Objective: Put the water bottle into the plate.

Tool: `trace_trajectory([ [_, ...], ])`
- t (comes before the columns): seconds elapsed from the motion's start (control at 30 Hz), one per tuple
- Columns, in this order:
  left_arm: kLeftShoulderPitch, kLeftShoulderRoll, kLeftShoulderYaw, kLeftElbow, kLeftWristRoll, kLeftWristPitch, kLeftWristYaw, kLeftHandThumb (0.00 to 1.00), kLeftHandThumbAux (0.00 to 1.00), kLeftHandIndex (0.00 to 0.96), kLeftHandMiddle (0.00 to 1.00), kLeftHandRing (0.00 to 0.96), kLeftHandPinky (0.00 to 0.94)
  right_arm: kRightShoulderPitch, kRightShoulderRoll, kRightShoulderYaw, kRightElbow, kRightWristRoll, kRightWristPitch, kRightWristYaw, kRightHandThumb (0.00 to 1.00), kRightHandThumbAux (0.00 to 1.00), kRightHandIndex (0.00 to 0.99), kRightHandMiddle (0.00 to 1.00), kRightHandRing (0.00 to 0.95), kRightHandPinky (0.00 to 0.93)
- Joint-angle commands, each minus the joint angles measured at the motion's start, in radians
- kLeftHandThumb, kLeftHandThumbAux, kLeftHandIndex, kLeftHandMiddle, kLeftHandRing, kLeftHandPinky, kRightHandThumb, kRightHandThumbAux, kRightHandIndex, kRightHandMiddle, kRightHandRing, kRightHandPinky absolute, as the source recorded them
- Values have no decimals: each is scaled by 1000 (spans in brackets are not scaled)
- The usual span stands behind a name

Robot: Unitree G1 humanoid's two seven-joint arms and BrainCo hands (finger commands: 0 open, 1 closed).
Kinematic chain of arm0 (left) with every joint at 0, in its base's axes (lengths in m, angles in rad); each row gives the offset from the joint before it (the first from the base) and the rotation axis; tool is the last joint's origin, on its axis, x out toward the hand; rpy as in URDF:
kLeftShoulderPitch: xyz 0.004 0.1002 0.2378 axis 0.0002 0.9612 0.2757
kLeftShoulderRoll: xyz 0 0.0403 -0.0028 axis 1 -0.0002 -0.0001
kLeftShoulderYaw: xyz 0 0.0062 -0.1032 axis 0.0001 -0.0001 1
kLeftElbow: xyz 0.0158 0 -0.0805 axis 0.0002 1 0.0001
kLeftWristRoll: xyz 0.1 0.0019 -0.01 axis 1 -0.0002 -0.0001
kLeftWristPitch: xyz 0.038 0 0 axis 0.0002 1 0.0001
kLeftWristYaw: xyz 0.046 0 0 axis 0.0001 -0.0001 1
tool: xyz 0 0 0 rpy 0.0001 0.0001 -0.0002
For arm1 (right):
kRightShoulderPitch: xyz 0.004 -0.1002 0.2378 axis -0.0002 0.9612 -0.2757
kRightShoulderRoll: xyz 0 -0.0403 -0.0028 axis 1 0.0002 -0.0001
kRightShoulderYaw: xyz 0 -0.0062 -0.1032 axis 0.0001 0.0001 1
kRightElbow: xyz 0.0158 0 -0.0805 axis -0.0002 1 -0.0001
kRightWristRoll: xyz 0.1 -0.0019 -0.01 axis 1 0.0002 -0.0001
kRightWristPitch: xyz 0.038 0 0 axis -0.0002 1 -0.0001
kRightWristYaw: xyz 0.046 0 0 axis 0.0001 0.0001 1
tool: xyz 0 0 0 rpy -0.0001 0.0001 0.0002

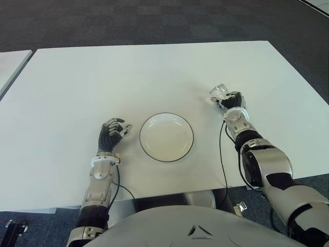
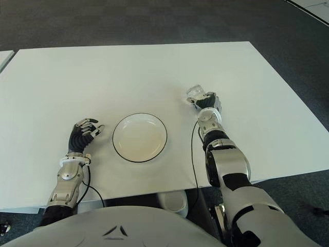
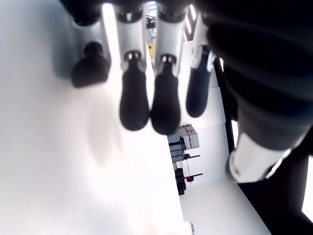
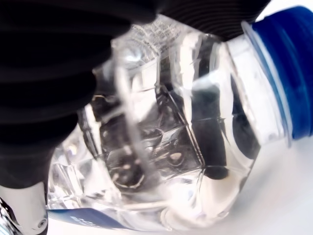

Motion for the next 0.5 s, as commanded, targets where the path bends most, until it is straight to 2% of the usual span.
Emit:
trace_trajectory([
  [0.03, 24, 4, 1, 29, 1, 55, -9, 707, 715, 437, 689, 677, 662, 62, 46, -80, 27, 93, -38, -5, 697, 730, 437, 802, 793, 775],
  [0.23, 25, 6, 0, 27, 1, 55, -10, 706, 715, 437, 688, 676, 657, 69, 77, -184, 13, 186, -157, -69, 698, 730, 435, 777, 770, 770],
  [0.5, 21, 8, 3, 44, -9, 43, -14, 705, 716, 437, 693, 682, 671, 75, 106, -243, 0, 235, -333, -98, 700, 729, 435, 779, 775, 797],
])
